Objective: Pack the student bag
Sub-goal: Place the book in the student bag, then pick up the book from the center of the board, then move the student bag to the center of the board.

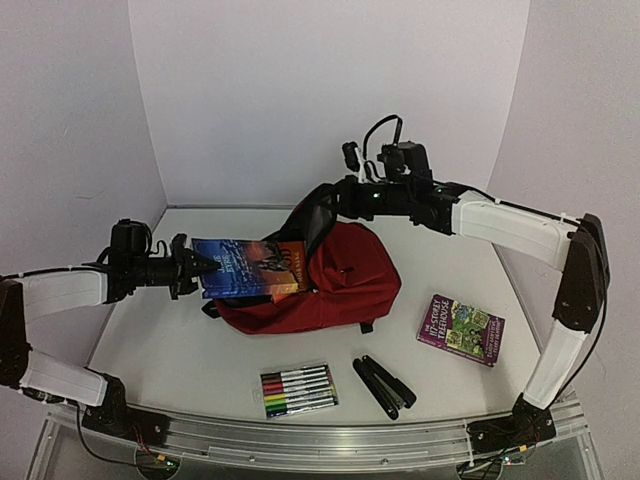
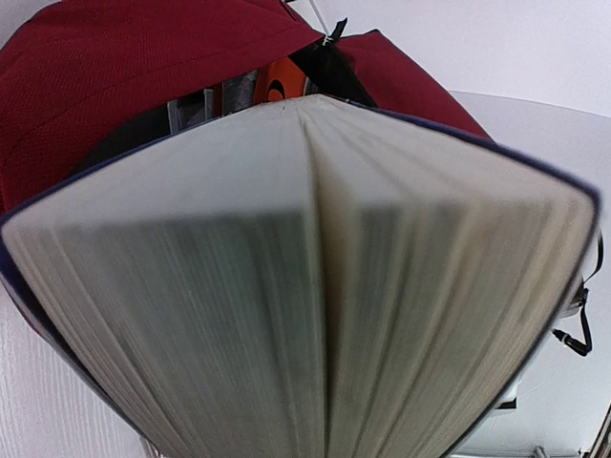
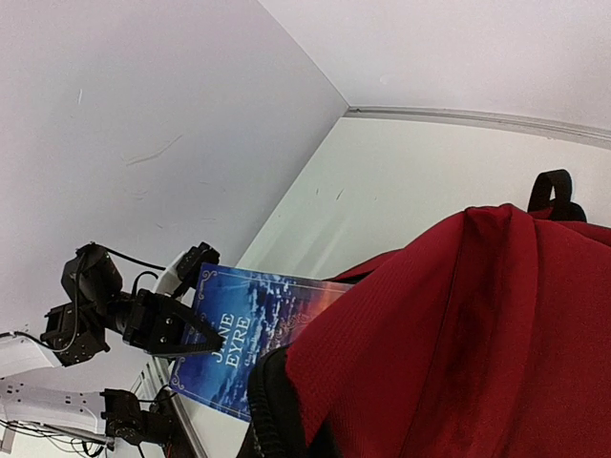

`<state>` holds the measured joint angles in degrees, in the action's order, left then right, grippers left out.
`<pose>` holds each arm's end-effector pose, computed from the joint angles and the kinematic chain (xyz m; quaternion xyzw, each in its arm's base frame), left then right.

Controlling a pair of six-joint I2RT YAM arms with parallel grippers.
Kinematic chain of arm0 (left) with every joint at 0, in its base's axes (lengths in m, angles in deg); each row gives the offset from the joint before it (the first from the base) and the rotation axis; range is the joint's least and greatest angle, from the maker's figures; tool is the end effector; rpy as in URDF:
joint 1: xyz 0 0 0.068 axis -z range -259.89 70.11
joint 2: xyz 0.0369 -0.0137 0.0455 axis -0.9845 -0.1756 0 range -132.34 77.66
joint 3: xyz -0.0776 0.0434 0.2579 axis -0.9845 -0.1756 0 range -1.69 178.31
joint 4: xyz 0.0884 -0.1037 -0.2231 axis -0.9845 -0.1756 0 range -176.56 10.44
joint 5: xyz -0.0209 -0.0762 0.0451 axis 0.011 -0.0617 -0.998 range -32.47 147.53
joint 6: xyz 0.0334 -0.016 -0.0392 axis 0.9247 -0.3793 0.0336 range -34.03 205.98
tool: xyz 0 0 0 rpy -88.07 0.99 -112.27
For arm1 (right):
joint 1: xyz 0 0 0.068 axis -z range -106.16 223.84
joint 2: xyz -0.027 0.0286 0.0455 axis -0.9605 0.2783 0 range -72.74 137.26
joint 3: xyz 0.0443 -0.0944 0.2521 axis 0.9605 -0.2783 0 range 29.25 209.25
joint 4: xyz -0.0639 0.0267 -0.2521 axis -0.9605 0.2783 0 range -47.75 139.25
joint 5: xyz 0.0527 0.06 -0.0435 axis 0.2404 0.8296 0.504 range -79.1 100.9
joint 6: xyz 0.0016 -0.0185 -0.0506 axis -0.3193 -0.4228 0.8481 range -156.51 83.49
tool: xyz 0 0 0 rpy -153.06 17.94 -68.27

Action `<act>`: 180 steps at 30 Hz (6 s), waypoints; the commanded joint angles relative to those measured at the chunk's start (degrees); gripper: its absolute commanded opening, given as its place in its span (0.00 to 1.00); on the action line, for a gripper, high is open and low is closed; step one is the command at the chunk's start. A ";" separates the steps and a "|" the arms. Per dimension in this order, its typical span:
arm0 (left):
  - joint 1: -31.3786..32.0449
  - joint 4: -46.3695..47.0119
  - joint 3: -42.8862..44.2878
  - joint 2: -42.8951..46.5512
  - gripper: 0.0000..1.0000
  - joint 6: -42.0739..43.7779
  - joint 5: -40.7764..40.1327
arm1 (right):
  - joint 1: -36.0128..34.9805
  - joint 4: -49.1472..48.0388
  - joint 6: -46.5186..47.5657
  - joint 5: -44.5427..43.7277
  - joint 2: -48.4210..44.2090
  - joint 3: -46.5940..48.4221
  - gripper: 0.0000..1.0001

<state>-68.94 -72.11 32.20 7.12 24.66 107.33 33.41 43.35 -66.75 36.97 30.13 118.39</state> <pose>0.2395 -0.0740 0.2171 -0.1401 0.7986 -0.5640 0.1566 0.3198 0.2930 0.3440 -0.2056 0.7567 0.4896 0.3814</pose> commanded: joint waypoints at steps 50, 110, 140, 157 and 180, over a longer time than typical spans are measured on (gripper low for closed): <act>18.16 -14.78 23.04 -20.96 0.80 21.91 -25.95 | -2.09 -7.35 -1.31 -0.70 -3.16 -0.89 0.00; 11.35 -18.76 20.28 -8.14 0.84 23.58 -23.86 | 13.43 -7.55 -9.00 -9.91 -4.52 -21.19 0.00; 7.53 -14.67 16.68 -20.44 0.77 24.91 -23.90 | 16.32 9.84 -3.37 -13.54 -27.87 -34.26 0.98; 6.58 -9.83 21.49 -23.20 0.03 21.53 -26.20 | 36.22 20.03 -14.86 -35.13 -33.18 -48.53 0.98; 0.42 -8.02 24.00 -23.56 0.00 20.53 -18.59 | 44.91 9.04 -9.32 -10.29 -24.71 -56.99 0.91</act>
<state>-67.28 -83.55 51.89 -16.83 45.03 87.98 78.22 57.23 -79.28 18.64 3.42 62.73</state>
